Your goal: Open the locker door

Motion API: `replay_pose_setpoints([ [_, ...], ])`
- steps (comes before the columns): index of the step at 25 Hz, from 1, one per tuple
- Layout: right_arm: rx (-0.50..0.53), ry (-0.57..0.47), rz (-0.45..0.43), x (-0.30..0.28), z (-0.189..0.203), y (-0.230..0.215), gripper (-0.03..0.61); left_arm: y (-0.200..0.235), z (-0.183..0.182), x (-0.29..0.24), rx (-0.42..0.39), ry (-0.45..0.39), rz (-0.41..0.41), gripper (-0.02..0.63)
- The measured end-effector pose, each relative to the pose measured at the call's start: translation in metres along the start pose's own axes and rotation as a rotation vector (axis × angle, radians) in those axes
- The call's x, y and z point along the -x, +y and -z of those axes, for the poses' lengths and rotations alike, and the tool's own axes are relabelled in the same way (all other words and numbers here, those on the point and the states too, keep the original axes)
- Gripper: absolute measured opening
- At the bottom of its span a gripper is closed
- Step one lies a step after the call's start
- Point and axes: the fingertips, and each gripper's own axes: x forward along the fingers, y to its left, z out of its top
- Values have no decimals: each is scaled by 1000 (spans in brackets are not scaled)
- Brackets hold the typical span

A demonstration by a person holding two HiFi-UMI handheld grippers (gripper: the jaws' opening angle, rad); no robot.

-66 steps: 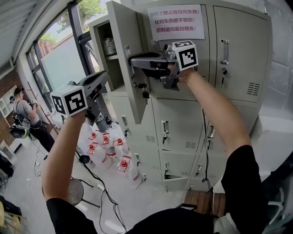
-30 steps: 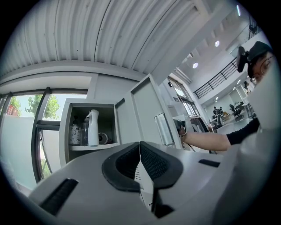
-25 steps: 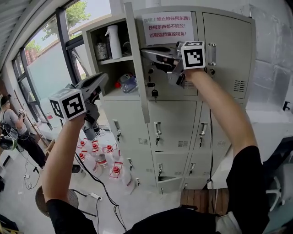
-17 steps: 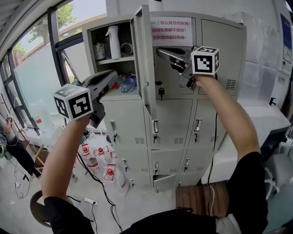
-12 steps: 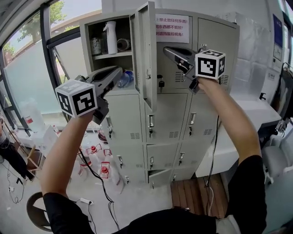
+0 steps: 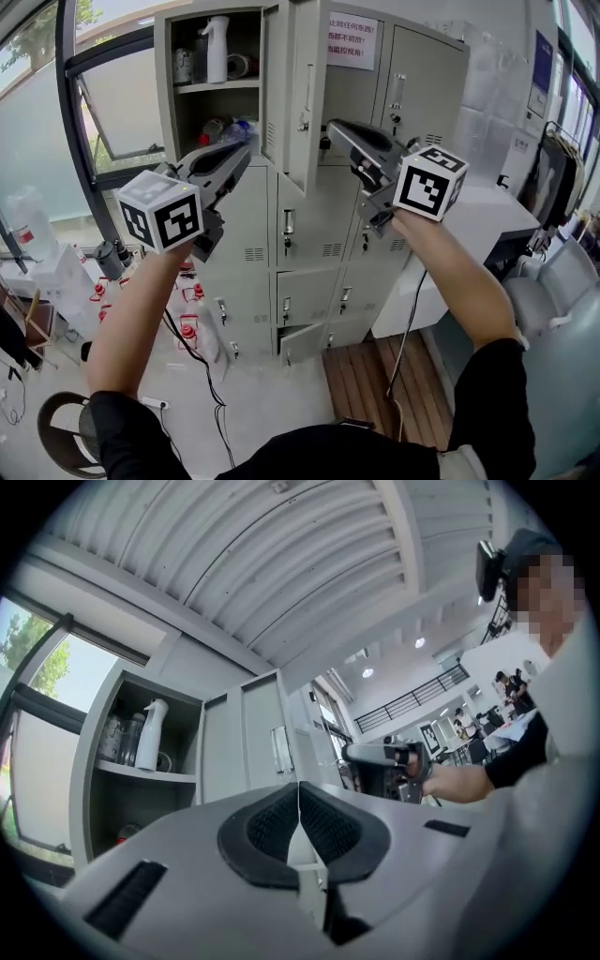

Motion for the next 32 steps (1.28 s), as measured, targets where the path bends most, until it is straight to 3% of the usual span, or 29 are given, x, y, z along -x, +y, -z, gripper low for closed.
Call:
replay_pose_setpoints([
  [5, -3, 5, -16, 10, 33, 45, 23, -25, 36, 29, 8, 33, -16, 17],
  [14, -146, 23, -45, 76, 107, 144, 18, -116, 85, 98, 16, 111, -53, 17],
  [22, -292, 30, -98, 134, 168, 246, 14, -199, 137, 168, 112, 172, -125, 17],
  [28, -283, 94, -123, 173, 219, 329, 14, -240, 182, 236, 208, 198, -189, 17],
  [32, -248, 137, -93, 183, 246, 361, 14, -258, 212, 272, 224, 225, -206, 17],
])
